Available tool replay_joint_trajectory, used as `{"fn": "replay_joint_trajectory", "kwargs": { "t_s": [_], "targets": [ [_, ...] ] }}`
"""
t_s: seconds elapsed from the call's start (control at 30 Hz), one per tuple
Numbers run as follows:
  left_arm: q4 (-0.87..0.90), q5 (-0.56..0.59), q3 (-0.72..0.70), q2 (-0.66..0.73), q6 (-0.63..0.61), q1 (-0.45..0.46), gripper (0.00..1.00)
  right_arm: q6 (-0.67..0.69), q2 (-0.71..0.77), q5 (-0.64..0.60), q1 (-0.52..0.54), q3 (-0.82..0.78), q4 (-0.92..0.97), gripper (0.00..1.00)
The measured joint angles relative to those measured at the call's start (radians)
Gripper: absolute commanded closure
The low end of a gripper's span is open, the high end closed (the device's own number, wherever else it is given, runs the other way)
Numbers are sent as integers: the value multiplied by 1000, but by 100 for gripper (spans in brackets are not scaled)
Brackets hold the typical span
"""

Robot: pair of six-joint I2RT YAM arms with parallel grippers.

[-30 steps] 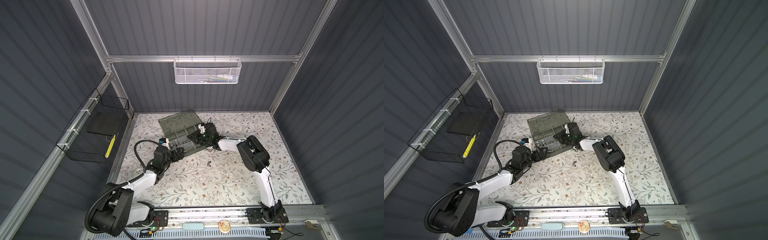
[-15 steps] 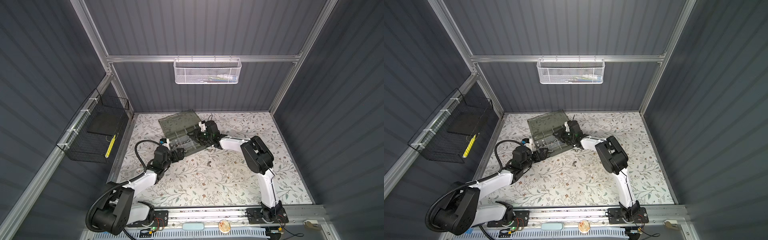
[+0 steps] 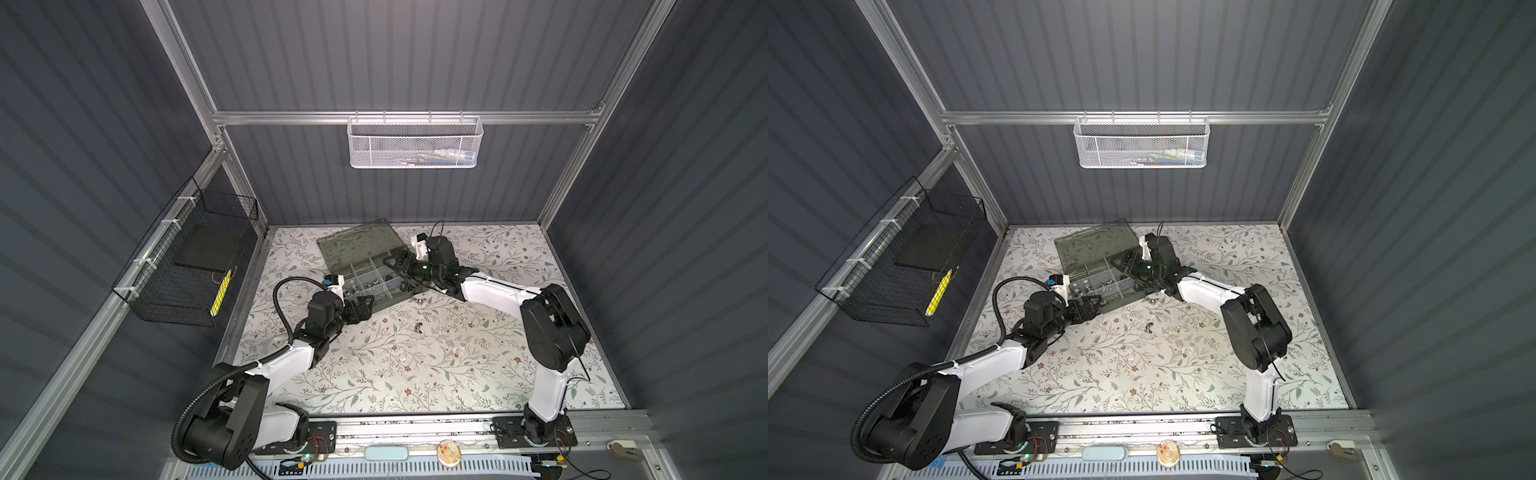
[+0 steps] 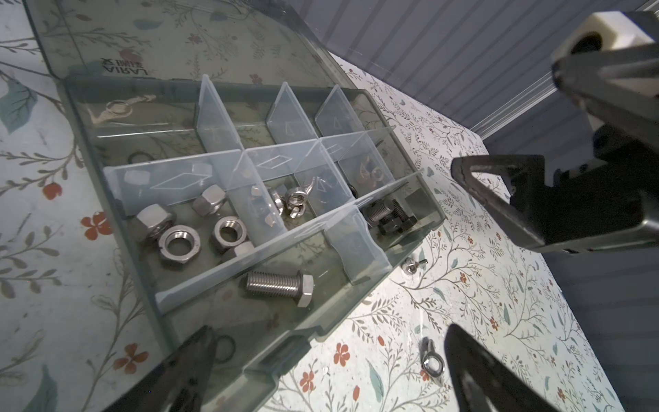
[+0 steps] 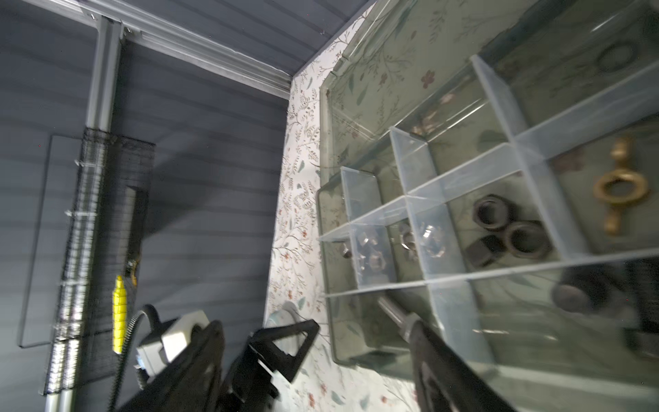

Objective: Sort the screws and nuts into containers
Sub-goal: Place the nut into the container, then pick up the nut from the center of the table.

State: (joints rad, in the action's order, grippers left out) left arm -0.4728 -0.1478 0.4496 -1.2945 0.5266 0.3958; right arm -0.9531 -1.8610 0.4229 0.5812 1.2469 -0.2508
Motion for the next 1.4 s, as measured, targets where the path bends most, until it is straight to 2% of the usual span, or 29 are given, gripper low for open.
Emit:
{"fn": "replay_joint_trajectory", "kwargs": {
  "t_s": [0.03, 0.23, 0.43, 0.57, 0.77, 1.0, 1.13, 1.4],
  "targets": [
    [0, 0, 0, -2, -3, 13, 0, 14, 26, -8, -6, -26, 13, 1],
    [0, 9, 10, -20, -29, 108, 0, 110, 187, -103, -44, -182, 113, 1],
    [-10, 8, 28, -75, -34, 159, 0, 174, 307, -175, -82, -331, 182, 1],
    [-16, 9, 34, -100, -35, 180, 0, 201, 326, -207, -97, -400, 220, 7],
    [-23, 10, 60, -129, -41, 218, 0, 239, 297, -232, -91, -417, 261, 22],
    [-22, 16, 67, -140, -45, 227, 0, 272, 182, -258, -78, -358, 277, 41],
    [-22, 17, 68, -140, -46, 227, 0, 288, 113, -267, -78, -306, 272, 47],
    [-22, 19, 72, -140, -48, 227, 0, 324, 13, -269, -77, -219, 257, 52]
  ]
}}
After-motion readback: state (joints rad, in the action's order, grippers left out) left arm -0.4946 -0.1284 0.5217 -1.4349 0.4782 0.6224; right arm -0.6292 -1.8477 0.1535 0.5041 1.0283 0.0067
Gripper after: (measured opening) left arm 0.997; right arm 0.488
